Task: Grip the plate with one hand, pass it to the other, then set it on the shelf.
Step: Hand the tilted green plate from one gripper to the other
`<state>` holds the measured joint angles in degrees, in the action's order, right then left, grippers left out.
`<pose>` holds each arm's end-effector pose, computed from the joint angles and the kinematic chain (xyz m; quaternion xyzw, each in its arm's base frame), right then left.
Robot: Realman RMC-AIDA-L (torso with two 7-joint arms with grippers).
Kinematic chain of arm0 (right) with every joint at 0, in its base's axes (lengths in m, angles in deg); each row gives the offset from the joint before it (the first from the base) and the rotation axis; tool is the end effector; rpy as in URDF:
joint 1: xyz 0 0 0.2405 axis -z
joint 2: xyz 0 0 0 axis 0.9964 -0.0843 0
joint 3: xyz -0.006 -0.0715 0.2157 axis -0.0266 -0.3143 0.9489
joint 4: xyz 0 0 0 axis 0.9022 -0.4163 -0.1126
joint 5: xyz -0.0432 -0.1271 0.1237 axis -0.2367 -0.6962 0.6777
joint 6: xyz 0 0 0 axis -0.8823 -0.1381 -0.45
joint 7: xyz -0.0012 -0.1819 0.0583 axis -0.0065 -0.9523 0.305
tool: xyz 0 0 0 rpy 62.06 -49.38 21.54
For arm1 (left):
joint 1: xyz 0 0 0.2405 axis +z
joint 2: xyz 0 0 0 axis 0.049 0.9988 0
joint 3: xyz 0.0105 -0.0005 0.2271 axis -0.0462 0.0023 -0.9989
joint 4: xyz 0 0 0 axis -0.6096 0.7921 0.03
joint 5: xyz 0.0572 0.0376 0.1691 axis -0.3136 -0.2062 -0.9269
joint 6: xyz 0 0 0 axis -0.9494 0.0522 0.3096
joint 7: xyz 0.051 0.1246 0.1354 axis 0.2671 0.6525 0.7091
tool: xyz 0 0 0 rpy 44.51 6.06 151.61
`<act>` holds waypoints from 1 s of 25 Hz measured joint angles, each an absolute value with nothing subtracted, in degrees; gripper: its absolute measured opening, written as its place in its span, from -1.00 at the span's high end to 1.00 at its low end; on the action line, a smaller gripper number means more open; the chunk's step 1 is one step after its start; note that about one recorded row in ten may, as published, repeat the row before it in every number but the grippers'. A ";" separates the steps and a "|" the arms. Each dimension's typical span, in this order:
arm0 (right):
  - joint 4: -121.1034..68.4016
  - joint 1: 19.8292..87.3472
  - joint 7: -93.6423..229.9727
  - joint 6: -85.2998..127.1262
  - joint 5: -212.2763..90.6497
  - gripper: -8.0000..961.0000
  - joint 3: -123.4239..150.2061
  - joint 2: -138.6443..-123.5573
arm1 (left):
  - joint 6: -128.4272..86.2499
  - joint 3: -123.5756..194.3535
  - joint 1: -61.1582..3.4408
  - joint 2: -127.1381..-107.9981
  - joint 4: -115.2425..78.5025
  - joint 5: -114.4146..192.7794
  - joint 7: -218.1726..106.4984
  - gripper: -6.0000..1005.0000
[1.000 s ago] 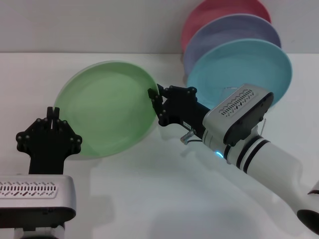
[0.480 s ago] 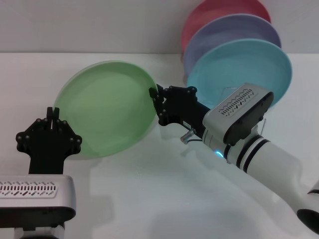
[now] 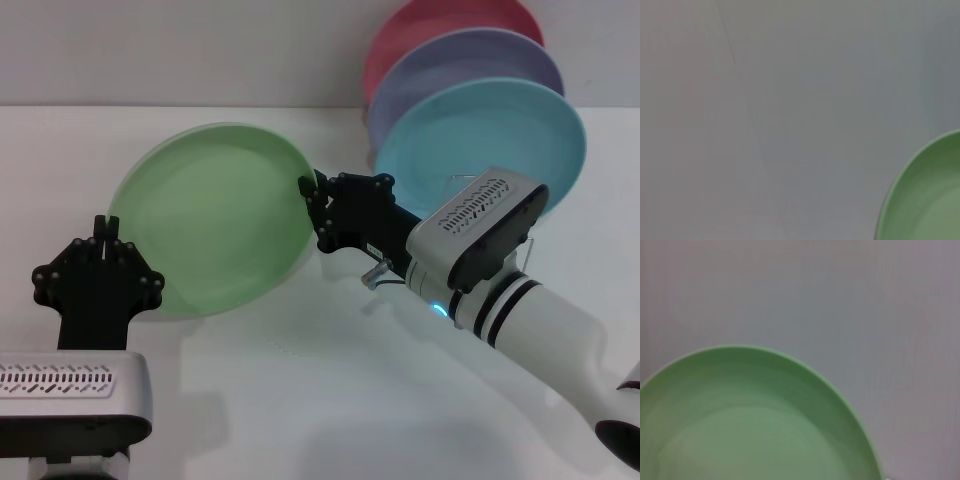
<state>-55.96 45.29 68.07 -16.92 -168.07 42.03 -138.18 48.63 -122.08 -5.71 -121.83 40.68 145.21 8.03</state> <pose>0.1444 0.3593 -0.1248 -0.8661 0.1637 0.2800 0.3804 -0.2071 0.2676 -0.0376 -0.6626 -0.1951 -0.1538 0.7066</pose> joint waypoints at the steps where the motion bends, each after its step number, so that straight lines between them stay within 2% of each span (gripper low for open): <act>1: -55.97 45.30 68.08 -16.92 -168.08 0.83 42.03 -138.18 | 48.63 -122.08 -5.71 -121.83 40.68 145.21 8.03 0.68; 25: -55.83 45.32 68.08 -16.92 -168.10 0.91 41.51 -138.18 | 48.09 -122.07 -5.71 -121.83 40.59 145.20 8.02 0.64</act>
